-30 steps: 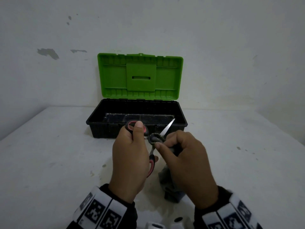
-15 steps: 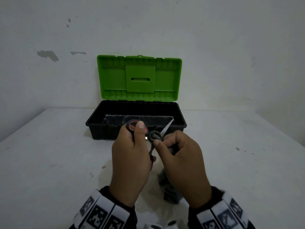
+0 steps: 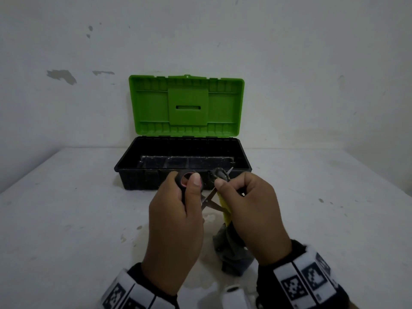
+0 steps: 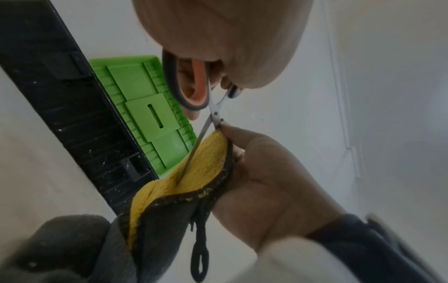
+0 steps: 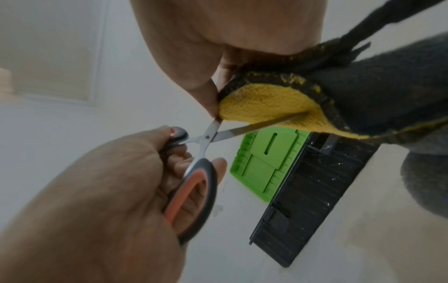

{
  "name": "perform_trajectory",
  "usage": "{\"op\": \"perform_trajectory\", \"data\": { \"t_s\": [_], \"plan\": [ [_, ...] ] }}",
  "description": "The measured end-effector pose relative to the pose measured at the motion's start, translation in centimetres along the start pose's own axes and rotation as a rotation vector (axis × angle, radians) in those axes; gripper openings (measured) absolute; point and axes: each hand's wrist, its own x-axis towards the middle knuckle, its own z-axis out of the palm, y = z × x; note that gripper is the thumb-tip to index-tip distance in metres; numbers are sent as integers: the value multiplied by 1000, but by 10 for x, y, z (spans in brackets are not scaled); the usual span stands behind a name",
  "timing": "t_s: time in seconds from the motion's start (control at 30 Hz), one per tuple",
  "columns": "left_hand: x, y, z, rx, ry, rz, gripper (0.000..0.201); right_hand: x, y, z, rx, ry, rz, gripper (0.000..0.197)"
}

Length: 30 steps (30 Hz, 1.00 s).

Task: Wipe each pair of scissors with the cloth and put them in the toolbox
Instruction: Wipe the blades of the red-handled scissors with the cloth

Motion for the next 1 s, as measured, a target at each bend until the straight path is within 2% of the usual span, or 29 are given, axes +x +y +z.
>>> {"op": "perform_trajectory", "data": {
  "t_s": [0.27, 0.37, 0.57, 0.73, 0.83, 0.93, 1.0],
  "plan": [
    [-2, -4, -4, 8, -17, 28, 31, 6, 1, -6, 153, -68, 113, 31],
    [-2, -7, -5, 6, -23, 28, 31, 1, -3, -5, 166, -103, 107, 32],
    [-4, -5, -6, 3, -46, 48, 36, 7, 1, -6, 175, -57, 132, 35],
    [-4, -6, -8, 40, -50, 85, 35, 4, 0, -7, 187, -105, 126, 35],
    [-7, -6, -6, 78, -57, 111, 34, 17, 10, -9, 209, -80, 166, 38],
    [-8, -8, -8, 75, -45, 74, 38, 29, 16, -16, 249, -52, 209, 40],
    [-6, -9, -11, 21, -44, -20, 39, 34, 19, -24, 271, -29, 208, 37]
  ]
}}
